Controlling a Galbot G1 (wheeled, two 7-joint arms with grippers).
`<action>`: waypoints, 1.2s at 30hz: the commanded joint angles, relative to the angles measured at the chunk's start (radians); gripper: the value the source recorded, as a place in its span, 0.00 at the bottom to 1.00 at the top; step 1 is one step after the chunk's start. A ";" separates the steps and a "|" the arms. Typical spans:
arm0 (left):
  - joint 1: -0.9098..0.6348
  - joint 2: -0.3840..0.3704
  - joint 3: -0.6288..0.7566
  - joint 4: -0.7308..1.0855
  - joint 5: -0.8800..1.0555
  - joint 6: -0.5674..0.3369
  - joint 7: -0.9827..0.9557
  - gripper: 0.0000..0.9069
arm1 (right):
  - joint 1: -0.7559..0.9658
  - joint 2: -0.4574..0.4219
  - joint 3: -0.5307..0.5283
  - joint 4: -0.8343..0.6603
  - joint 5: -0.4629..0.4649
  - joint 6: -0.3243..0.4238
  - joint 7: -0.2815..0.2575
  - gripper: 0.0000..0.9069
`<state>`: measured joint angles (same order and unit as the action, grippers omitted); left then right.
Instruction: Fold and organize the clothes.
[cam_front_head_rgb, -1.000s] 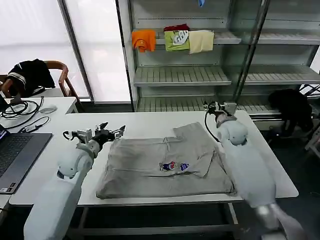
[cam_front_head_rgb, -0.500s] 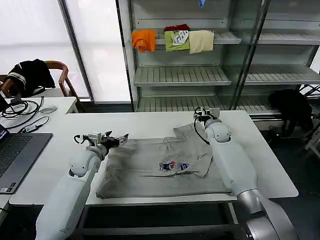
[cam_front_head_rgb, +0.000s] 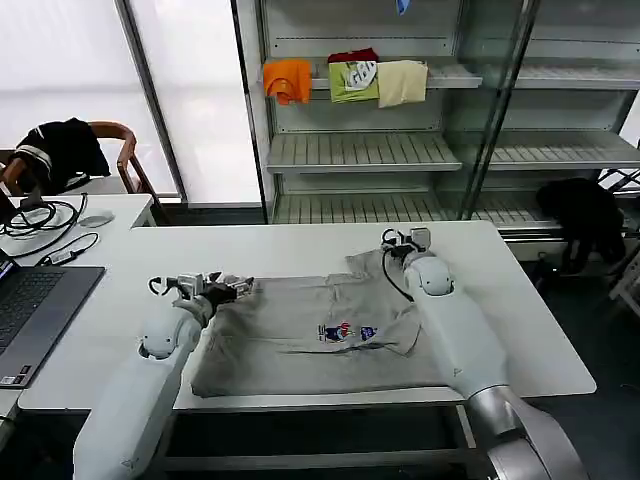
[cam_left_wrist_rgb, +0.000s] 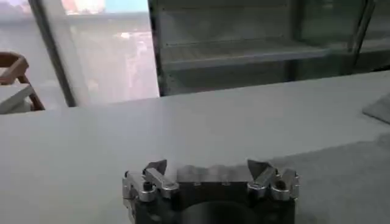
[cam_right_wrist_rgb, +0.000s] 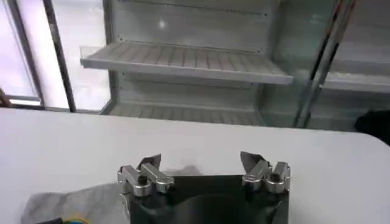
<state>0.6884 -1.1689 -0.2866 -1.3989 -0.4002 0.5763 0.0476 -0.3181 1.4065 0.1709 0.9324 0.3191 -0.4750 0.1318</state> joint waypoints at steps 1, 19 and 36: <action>-0.002 -0.005 0.000 0.018 0.005 0.000 0.000 1.00 | -0.008 0.009 0.001 -0.001 -0.005 -0.004 -0.001 1.00; -0.015 0.002 0.000 0.062 0.013 0.000 0.003 0.92 | -0.016 0.021 0.005 -0.021 0.003 -0.002 -0.001 1.00; -0.002 -0.023 0.031 0.057 0.017 -0.006 0.012 0.02 | -0.080 0.007 0.031 0.045 0.041 -0.021 0.025 0.00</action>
<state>0.6850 -1.1805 -0.2630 -1.3534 -0.3842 0.5718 0.0565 -0.3738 1.4180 0.1984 0.9517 0.3471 -0.4874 0.1520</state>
